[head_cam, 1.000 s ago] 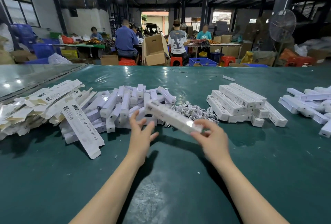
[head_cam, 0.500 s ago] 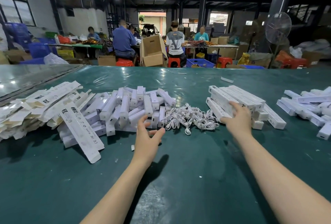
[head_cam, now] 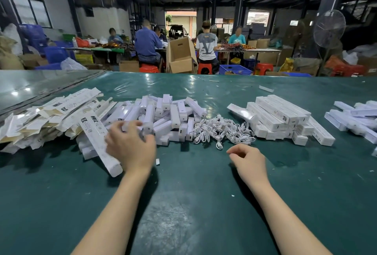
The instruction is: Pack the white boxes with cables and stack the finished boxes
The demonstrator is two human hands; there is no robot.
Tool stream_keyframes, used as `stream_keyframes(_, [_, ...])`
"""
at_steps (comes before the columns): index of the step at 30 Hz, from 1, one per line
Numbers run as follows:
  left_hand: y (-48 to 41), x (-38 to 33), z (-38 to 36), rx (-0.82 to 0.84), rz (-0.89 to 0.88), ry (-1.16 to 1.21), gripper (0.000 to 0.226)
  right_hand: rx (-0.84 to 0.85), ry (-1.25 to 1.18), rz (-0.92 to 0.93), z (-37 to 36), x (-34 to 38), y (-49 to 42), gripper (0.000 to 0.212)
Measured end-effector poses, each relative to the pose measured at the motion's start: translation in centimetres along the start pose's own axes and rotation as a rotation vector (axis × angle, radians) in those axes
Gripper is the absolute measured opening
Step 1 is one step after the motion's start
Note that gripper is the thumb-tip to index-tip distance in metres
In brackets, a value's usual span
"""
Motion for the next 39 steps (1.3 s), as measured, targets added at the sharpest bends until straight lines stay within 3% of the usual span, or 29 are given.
stream_keyframes(2, [-1.7,2.0,1.2,-0.018,0.219,-0.102,0.040,0.003,0.007,-0.004,-0.1,0.1,-0.1,0.025])
stream_keyframes(5, [-2.7,4.0,1.9,0.128,0.459,-0.208,0.057,0.044,0.046,0.021,-0.4,0.3,0.1,0.028])
stream_keyframes(9, [-2.6,4.2,1.5,0.155,0.421,-0.151,0.062,0.062,0.015,0.022,-0.4,0.4,0.2,0.035])
stream_keyframes(13, [-2.7,2.5,1.9,-0.043,0.288,0.239,0.064,0.060,-0.008,0.025,-0.4,0.5,0.3,0.035])
stream_keyframes(15, [-2.5,0.3,2.1,-0.015,0.198,0.456,0.065,0.085,-0.126,0.015,-0.4,0.8,0.4,0.034])
stream_keyframes(17, [-1.7,-2.1,2.0,0.206,0.160,0.698,0.062,0.141,-0.391,-0.037,-0.3,1.4,0.4,0.025])
stream_keyframes(19, [0.2,-4.3,1.4,0.549,0.248,0.890,0.048,0.259,-0.692,-0.107,-0.2,2.1,0.5,0.007])
stream_keyframes(20, [1.3,-5.1,0.9,0.738,0.294,0.924,0.042,0.336,-0.807,-0.125,-0.1,2.2,0.5,0.013])
stream_keyframes(23, [4.8,-6.0,-0.7,1.385,0.305,0.789,0.040,0.550,-0.960,-0.121,0.1,1.9,0.8,0.062])
stream_keyframes(25, [6.4,-5.7,-1.3,1.634,0.312,0.671,0.035,0.577,-0.997,-0.125,0.6,1.8,0.9,0.073])
stream_keyframes(26, [6.6,-5.4,-1.4,1.631,0.307,0.629,0.028,0.542,-1.005,-0.145,0.7,1.7,0.9,0.066])
stream_keyframes(28, [6.3,-4.9,-1.7,1.471,0.314,0.612,0.017,0.415,-1.023,-0.230,1.0,2.0,0.8,0.044])
stream_keyframes(32, [5.1,-4.1,-1.8,1.185,0.330,0.712,0.026,0.046,-1.151,-0.450,1.0,1.4,0.1,0.011])
stream_keyframes(36, [6.0,-4.5,-2.1,1.148,0.213,0.714,0.034,-0.094,-1.209,-0.512,1.3,0.8,-0.3,0.020])
stream_keyframes(39, [7.0,-5.0,-2.6,1.007,0.290,0.798,0.027,-0.108,-1.285,-0.530,1.5,0.7,-0.3,0.025])
Point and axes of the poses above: each hand's wrist, its own y-axis away from the middle knuckle, its own z-axis out of the back of the hand, x = y × z, the point moved 1 cm from there along -y, towards the middle knuckle, and after that the axes turned 10 degrees about y, right-handed, at the moved point
